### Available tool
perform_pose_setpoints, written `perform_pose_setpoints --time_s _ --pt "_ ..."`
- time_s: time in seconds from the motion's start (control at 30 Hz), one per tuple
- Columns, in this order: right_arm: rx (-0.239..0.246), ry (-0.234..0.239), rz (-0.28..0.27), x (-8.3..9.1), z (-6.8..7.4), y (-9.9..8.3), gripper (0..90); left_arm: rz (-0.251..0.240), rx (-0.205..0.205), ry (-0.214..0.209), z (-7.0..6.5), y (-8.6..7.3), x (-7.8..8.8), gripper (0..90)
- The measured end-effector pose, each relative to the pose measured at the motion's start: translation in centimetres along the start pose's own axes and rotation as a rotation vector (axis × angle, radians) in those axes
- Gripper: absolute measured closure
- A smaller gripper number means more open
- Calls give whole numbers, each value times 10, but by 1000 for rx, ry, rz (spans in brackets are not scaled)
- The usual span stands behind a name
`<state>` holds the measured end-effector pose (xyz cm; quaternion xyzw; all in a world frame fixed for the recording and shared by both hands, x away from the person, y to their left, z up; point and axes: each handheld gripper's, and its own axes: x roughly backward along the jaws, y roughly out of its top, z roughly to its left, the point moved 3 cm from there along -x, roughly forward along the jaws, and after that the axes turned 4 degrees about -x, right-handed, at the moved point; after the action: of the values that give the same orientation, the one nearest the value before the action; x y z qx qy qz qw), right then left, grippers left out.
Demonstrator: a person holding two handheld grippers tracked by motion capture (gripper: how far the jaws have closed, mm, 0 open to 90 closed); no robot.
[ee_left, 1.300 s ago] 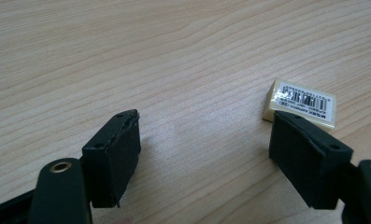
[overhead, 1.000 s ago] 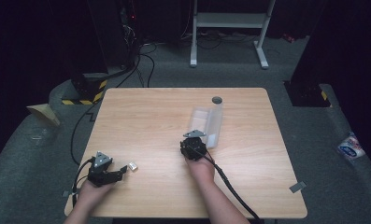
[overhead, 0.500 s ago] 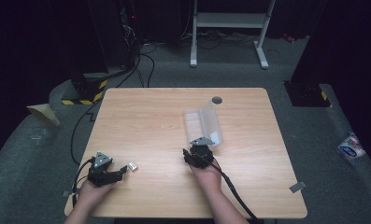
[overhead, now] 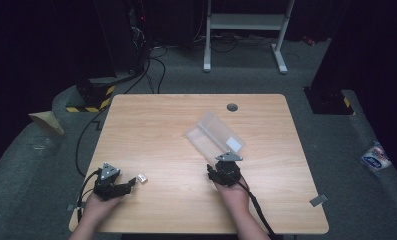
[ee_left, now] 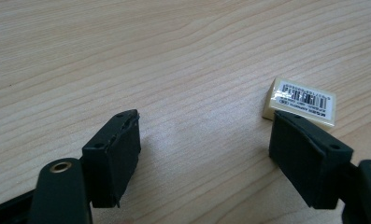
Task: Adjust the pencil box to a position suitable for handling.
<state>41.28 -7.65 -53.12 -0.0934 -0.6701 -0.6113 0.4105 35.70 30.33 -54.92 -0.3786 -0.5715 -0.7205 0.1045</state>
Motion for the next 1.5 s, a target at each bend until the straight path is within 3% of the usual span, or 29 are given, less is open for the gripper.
perform_pose_setpoints --time_s 0.23,0.43,0.53,0.67,0.93,1.17,1.5 --pt "-9 -18 -15 15 -14 -3 435 0 -2 -1 0 0 0 252" --pt "-53 -37 -60 27 -29 -4 451 0 -4 0 0 0 0 252" --pt "-79 -68 -78 29 -43 -1 489 3 -5 -1 1 0 0 252" --pt "-113 -82 -76 25 -54 3 569 3 -5 -1 1 0 0 252" --pt "-120 -117 -44 12 -62 2 648 0 0 -1 0 0 0 252" --pt "-126 -123 -28 8 -64 1 680 0 0 -1 0 0 0 252" --pt "-157 -148 -30 2 -86 10 658 0 2 -2 0 0 0 255"
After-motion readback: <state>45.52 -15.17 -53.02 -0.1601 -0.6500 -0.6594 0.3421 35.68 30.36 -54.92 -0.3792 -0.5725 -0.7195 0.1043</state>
